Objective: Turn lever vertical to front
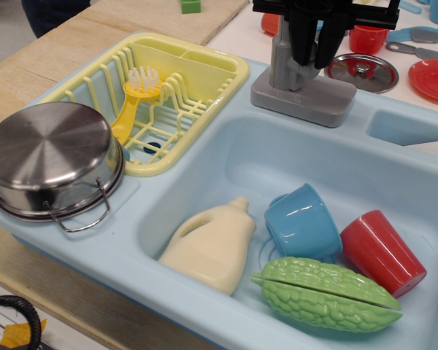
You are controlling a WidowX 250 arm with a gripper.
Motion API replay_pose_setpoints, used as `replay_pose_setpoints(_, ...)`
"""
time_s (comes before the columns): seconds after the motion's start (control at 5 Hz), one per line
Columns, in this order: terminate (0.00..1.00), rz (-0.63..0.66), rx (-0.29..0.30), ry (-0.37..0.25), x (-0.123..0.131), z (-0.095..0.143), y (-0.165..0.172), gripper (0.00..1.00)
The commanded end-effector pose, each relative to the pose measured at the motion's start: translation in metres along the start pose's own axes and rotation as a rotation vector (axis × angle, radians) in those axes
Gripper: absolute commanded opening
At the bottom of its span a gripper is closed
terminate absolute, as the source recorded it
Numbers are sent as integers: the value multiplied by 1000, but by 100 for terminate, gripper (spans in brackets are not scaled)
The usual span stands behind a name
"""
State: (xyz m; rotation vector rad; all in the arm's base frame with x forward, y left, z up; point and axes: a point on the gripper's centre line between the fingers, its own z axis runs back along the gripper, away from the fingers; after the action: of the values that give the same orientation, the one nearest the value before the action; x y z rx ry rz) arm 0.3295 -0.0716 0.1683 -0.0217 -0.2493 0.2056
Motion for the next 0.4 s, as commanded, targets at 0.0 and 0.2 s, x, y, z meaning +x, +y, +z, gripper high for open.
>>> replay_pose_setpoints(0.0, 0, 53, -27, -13, -4, 14, 0, 0)
replay_pose_setpoints(0.2, 0, 115, -32, -23, -23, 15, 6, 0)
